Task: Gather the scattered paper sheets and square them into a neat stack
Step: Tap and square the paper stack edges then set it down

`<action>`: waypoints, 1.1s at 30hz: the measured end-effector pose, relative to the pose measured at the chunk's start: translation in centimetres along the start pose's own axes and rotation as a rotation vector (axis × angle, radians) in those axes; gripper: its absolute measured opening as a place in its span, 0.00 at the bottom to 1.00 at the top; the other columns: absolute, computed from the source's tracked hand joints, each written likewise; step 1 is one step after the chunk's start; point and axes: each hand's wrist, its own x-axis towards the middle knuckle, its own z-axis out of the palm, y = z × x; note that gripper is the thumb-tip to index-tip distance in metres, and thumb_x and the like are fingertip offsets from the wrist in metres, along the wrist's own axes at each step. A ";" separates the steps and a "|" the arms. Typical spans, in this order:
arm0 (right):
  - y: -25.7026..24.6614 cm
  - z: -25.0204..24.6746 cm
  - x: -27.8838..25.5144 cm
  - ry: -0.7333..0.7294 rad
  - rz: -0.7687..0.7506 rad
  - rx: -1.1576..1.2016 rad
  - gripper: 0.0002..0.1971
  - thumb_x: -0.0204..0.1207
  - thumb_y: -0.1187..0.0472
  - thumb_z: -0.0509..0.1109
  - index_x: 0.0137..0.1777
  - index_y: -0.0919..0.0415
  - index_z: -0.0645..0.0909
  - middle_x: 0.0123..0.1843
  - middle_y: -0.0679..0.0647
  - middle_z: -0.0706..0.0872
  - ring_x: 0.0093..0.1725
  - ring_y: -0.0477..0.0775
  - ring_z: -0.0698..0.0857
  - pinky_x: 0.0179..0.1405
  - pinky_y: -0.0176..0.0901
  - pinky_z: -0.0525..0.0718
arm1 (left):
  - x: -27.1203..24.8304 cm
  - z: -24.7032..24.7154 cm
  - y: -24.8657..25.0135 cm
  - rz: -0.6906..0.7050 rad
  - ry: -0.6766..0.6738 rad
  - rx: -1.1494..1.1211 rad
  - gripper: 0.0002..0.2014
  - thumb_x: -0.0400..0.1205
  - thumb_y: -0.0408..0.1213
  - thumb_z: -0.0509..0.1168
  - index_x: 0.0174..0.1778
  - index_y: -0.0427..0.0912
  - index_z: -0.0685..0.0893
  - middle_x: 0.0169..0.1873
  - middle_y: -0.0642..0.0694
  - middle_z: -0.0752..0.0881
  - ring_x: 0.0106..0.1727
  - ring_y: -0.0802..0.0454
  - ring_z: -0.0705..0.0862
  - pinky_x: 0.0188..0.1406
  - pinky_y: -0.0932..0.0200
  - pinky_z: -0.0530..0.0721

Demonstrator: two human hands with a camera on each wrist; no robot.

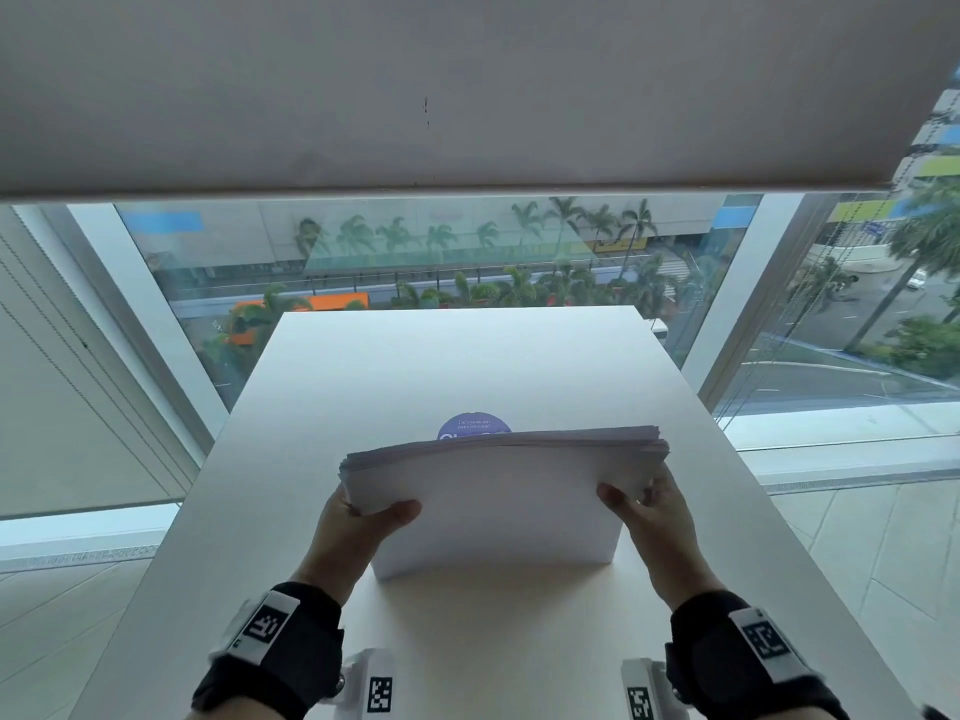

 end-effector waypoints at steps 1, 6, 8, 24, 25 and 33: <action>0.1 0.0 0.0 -0.008 0.007 -0.002 0.19 0.70 0.74 0.72 0.58 0.56 0.78 0.50 0.52 0.88 0.47 0.45 0.87 0.49 0.41 0.80 | 0.0 0.1 0.0 0.002 -0.001 0.000 0.35 0.49 0.43 0.77 0.54 0.35 0.85 0.45 0.40 0.90 0.41 0.51 0.89 0.35 0.66 0.86; 0.0 -0.3 0.2 -0.034 -0.004 0.014 0.17 0.71 0.77 0.69 0.54 0.56 0.79 0.45 0.50 0.87 0.42 0.40 0.86 0.40 0.28 0.82 | 0.0 0.0 0.1 -0.033 -0.017 -0.020 0.29 0.49 0.40 0.78 0.48 0.39 0.86 0.36 0.48 0.92 0.37 0.56 0.90 0.34 0.67 0.86; 0.1 -0.4 0.3 -0.007 -0.021 -0.029 0.17 0.71 0.77 0.68 0.48 0.54 0.81 0.38 0.45 0.89 0.35 0.33 0.85 0.35 0.23 0.81 | 0.1 0.2 -0.1 -0.060 -0.004 0.014 0.17 0.56 0.33 0.79 0.41 0.40 0.87 0.31 0.52 0.92 0.34 0.57 0.89 0.36 0.65 0.86; 0.3 -0.3 -0.6 -0.041 0.087 0.021 0.14 0.72 0.78 0.68 0.39 0.57 0.84 0.28 0.42 0.90 0.32 0.43 0.85 0.31 0.24 0.81 | -0.7 0.8 -0.1 -0.074 0.094 -0.017 0.07 0.63 0.28 0.76 0.35 0.38 0.88 0.27 0.50 0.89 0.36 0.46 0.84 0.42 0.54 0.82; 0.2 -0.4 -0.7 -0.048 0.083 0.043 0.12 0.71 0.77 0.70 0.40 0.58 0.85 0.29 0.43 0.90 0.34 0.45 0.86 0.32 0.25 0.82 | -0.7 0.8 0.0 -0.060 0.100 -0.021 0.09 0.61 0.32 0.75 0.36 0.39 0.88 0.28 0.50 0.90 0.37 0.46 0.84 0.42 0.54 0.82; -3.1 -1.1 -1.0 -0.050 -0.039 0.224 0.20 0.59 0.47 0.79 0.51 0.50 0.83 0.47 0.52 0.87 0.51 0.51 0.82 0.49 0.36 0.80 | -1.1 0.7 1.9 0.071 0.051 -0.044 0.15 0.58 0.29 0.75 0.41 0.37 0.86 0.28 0.53 0.90 0.30 0.59 0.87 0.30 0.68 0.85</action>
